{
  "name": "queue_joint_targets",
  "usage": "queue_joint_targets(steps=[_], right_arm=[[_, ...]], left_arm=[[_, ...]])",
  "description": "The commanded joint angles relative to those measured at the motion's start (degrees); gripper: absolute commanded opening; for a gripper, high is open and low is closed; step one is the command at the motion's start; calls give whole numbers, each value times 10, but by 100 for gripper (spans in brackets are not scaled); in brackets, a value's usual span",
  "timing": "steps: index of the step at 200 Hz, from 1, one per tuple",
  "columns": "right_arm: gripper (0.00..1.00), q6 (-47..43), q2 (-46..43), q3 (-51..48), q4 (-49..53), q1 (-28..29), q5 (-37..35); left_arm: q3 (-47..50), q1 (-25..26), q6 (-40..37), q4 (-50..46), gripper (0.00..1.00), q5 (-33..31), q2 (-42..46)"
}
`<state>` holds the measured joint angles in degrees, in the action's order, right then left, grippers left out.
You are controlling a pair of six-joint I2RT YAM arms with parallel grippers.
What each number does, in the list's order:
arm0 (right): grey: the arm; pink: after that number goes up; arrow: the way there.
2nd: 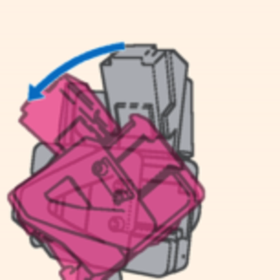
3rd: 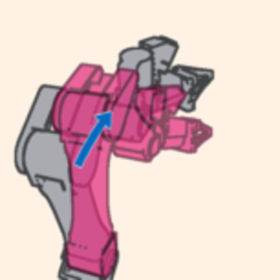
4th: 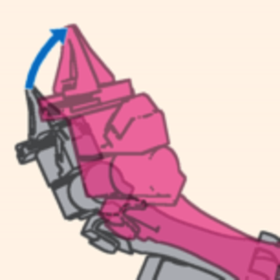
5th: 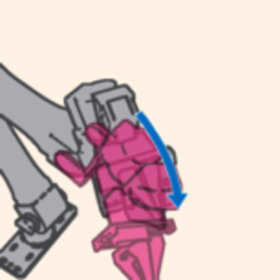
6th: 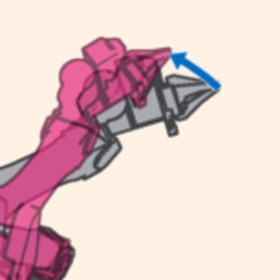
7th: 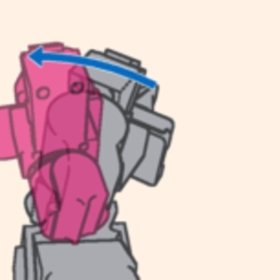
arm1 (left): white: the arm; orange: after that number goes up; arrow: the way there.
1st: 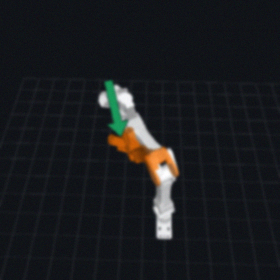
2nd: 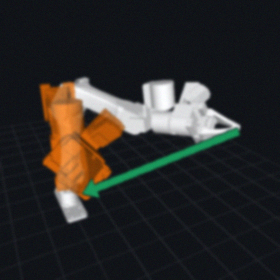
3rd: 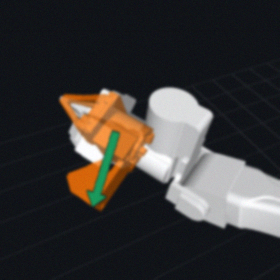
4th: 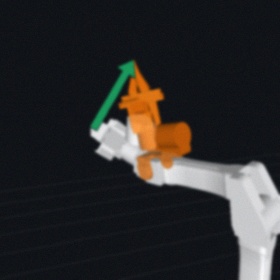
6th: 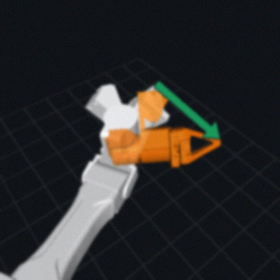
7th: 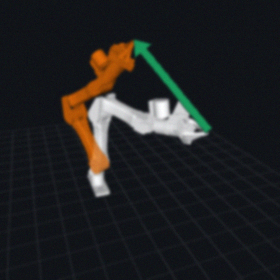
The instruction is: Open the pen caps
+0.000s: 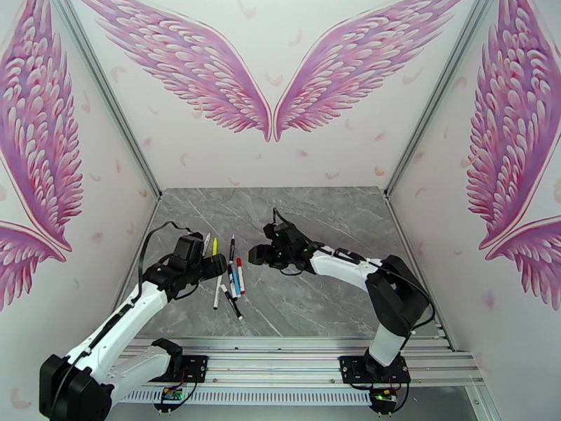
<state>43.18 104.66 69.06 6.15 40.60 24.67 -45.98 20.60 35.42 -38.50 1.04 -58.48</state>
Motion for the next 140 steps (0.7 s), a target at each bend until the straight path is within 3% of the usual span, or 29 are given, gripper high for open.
queue_joint_targets(steps=[1,70,140], right_arm=[[76,25,55,70,-8,15,6],[77,52,209,245,44,37,-8],[77,58,310,371,104,59,-24]], left_arm=[[15,-4,-6,-11,98,25,24],[26,-4,-38,-8,99,54,116],[41,-3,-35,-11,99,53,128]])
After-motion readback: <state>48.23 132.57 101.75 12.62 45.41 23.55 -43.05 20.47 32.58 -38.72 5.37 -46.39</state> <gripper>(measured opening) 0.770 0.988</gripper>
